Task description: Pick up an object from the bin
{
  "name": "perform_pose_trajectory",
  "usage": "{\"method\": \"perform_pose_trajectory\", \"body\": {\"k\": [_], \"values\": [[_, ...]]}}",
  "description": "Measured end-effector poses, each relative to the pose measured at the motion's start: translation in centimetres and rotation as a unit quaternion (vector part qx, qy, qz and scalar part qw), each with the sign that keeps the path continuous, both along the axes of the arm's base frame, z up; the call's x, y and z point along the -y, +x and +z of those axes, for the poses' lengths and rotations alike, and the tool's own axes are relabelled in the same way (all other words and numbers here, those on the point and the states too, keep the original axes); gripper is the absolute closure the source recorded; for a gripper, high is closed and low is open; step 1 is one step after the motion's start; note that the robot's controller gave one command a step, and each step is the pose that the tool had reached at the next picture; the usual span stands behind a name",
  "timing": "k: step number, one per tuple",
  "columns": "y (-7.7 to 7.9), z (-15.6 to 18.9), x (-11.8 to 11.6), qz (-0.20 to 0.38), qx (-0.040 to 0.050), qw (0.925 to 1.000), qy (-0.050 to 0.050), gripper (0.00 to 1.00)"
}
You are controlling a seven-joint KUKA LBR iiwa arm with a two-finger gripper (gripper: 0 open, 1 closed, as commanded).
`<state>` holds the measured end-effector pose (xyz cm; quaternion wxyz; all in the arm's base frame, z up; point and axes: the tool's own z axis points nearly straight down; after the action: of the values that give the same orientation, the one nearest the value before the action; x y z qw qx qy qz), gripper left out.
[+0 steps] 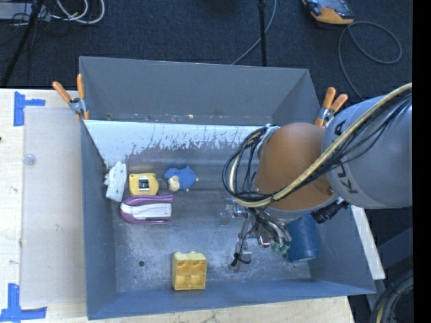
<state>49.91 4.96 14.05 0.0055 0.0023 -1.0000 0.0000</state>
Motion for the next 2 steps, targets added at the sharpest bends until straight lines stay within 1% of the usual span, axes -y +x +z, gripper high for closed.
{"method": "perform_pose_trajectory", "body": {"k": [1,2], "values": [[0.2,0.4,0.0,-0.001,0.0041,1.0,0.0,0.0],[-0.1,-4.8,-5.2,0.008,0.0035,1.0,0.0,0.0]]}}
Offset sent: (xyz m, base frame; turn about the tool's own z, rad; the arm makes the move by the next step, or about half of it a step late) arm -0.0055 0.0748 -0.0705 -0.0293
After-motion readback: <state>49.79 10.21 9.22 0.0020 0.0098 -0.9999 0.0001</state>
